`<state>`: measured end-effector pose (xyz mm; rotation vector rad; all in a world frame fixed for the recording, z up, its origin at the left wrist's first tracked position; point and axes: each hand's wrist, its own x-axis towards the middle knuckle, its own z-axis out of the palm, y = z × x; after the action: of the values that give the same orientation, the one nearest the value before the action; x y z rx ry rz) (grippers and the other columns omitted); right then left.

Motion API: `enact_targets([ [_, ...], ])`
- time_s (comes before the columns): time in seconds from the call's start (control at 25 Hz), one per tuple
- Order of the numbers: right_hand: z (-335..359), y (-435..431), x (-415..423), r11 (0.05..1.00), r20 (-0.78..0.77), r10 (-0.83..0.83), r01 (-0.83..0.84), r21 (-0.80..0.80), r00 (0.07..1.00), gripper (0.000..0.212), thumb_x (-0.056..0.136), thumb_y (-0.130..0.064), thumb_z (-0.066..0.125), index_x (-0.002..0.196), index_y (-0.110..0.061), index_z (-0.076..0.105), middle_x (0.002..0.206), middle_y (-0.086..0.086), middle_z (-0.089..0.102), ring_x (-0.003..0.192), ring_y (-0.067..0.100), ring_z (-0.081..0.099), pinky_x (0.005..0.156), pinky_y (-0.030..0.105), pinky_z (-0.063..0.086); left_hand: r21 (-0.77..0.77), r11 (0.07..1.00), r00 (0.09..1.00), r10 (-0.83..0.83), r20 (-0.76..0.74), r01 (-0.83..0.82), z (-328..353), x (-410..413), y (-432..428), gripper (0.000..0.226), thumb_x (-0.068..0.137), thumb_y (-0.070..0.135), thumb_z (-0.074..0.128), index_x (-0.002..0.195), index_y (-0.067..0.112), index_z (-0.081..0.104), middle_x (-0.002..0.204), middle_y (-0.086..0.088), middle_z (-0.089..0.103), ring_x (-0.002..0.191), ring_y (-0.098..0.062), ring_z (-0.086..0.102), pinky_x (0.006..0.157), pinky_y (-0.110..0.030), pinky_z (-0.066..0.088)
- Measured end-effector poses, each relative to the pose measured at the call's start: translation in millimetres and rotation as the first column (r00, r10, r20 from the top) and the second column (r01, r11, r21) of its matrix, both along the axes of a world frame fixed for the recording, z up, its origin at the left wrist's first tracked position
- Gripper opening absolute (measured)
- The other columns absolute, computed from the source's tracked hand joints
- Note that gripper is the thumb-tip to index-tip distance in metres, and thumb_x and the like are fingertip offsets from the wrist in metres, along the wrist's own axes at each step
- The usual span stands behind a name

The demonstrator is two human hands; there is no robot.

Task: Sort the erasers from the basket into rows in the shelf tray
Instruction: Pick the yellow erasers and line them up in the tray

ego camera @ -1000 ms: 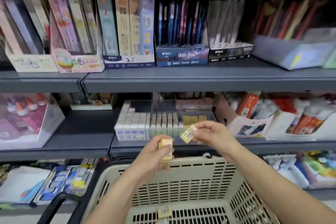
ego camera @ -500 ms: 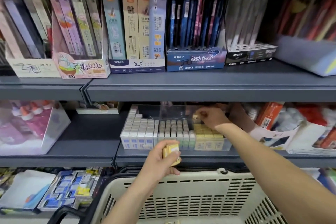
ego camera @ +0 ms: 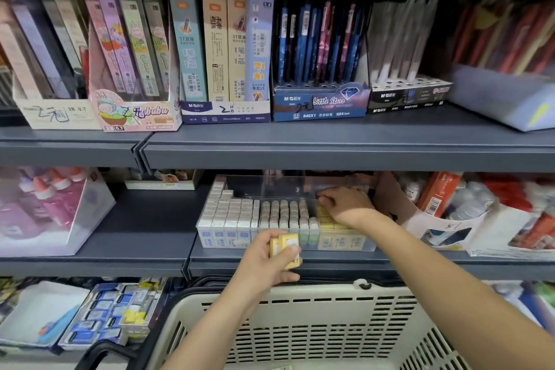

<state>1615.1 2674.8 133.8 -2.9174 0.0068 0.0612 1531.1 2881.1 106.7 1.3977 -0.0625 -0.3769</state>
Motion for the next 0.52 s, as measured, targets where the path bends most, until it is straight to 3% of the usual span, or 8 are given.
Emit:
enact_targets([
  [0.04,3,5,-7,1.000,0.066,0.012,-0.012,0.012,0.998,0.032,0.097,-0.035,0.035,0.118,-0.028,0.059,0.116,0.003,0.064,0.104,0.026,0.058,0.099,0.037,0.040,-0.023,1.000,1.000,0.001,0.004,-0.001,2,0,-1,0.027,0.086,0.009,0.062,0.111,0.014,0.053,0.101,-0.012,0.066,0.084,-0.019,0.070,0.058,-0.025,0.054],
  [0.12,8,13,-27,0.979,0.184,0.035,-0.071,0.194,0.982,0.029,0.096,-0.031,0.043,0.118,-0.025,0.062,0.118,0.001,0.065,0.105,0.022,0.059,0.093,0.030,0.043,-0.049,0.999,1.000,0.004,0.011,-0.003,7,1,-5,0.023,0.087,0.009,0.062,0.109,0.015,0.057,0.096,-0.011,0.067,0.081,-0.019,0.070,0.057,-0.025,0.055],
  [0.28,19,23,-66,0.803,0.136,0.079,-0.144,0.578,0.988,0.022,0.092,-0.029,0.054,0.093,-0.018,0.073,0.079,-0.004,0.071,0.076,0.009,0.065,0.080,0.033,0.054,-0.083,0.997,1.000,-0.010,0.001,0.010,16,1,-14,0.019,0.085,0.011,0.065,0.102,0.018,0.062,0.093,-0.010,0.069,0.082,-0.021,0.071,0.056,-0.024,0.055],
  [0.4,24,24,-77,0.731,0.084,0.129,-0.152,0.665,0.988,0.018,0.091,-0.023,0.056,0.092,-0.013,0.072,0.074,0.004,0.070,0.064,0.007,0.062,0.068,0.028,0.054,-0.086,0.996,1.000,-0.027,0.007,0.028,19,0,-19,0.020,0.082,0.013,0.067,0.101,0.018,0.061,0.095,-0.010,0.070,0.083,-0.021,0.071,0.057,-0.025,0.054],
  [0.52,25,21,-81,0.682,0.069,0.124,-0.136,0.718,0.990,0.012,0.089,-0.014,0.060,0.092,-0.011,0.070,0.067,-0.003,0.067,0.059,0.002,0.061,0.062,0.018,0.051,-0.084,0.995,0.998,-0.052,-0.020,0.050,21,1,-23,0.025,0.079,0.022,0.068,0.102,0.018,0.059,0.097,-0.012,0.070,0.084,-0.021,0.071,0.058,-0.024,0.054],
])
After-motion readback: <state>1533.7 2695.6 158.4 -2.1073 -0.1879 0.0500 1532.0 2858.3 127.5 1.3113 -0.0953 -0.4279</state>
